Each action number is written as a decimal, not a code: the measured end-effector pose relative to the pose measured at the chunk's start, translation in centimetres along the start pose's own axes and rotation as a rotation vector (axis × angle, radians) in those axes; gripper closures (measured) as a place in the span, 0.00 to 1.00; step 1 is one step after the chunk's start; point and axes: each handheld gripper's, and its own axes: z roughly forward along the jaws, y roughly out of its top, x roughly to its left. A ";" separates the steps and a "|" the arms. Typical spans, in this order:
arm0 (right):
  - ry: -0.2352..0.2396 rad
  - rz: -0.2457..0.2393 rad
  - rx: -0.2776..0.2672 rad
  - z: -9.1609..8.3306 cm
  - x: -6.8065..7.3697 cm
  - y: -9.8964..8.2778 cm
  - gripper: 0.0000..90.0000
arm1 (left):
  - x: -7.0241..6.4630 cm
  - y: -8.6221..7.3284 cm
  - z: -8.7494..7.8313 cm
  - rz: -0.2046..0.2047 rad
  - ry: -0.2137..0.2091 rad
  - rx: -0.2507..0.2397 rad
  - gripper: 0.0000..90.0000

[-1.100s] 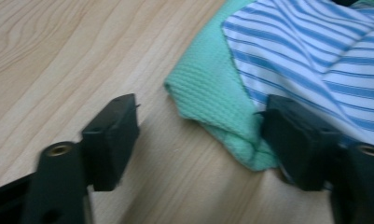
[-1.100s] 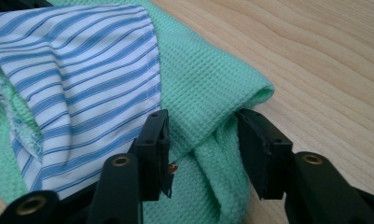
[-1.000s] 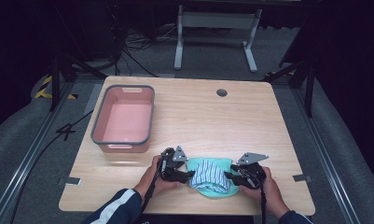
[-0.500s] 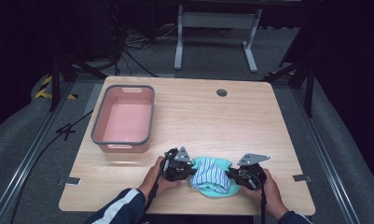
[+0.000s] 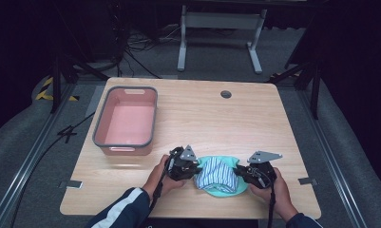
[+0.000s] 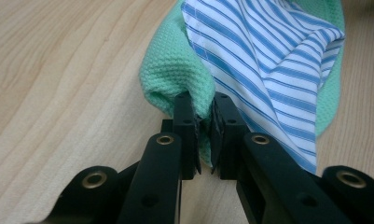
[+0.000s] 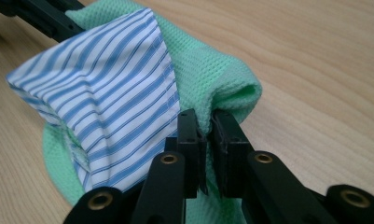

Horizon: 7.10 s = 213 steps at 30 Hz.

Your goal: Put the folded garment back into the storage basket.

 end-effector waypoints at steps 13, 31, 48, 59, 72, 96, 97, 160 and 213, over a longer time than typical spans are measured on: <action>-0.004 -0.032 -0.045 -0.7 -0.1 2.4 0.92 | 1.0 1.9 -2.3 0.018 0.023 -0.027 0.92; -0.034 -0.072 -0.101 -2.7 -0.5 7.0 0.92 | 2.1 5.7 -6.0 0.062 0.076 -0.080 0.92; -0.025 -0.134 -0.152 -3.1 0.5 12.3 0.92 | 3.9 6.7 -10.3 0.071 0.181 -0.101 0.92; -0.003 -0.174 -0.165 -1.6 2.0 15.2 0.92 | 5.5 5.5 -12.8 0.033 0.226 -0.111 0.92; 0.031 -0.201 -0.177 0.4 3.9 18.2 0.92 | 7.2 4.0 -15.8 -0.002 0.282 -0.107 0.92; 0.084 -0.244 -0.183 5.2 8.0 23.5 0.92 | 10.5 1.2 -20.5 -0.050 0.403 -0.051 0.92; 0.088 -0.241 -0.182 5.4 8.1 23.6 0.92 | 10.6 1.2 -20.5 -0.052 0.405 -0.052 0.92; 0.174 -0.231 -0.079 17.6 13.2 26.7 0.91 | 15.9 -6.9 -21.1 -0.230 0.536 0.002 0.92; -0.010 -0.343 -0.010 14.3 10.7 24.6 0.45 | 11.0 -4.9 -19.2 -0.148 0.539 -0.077 0.38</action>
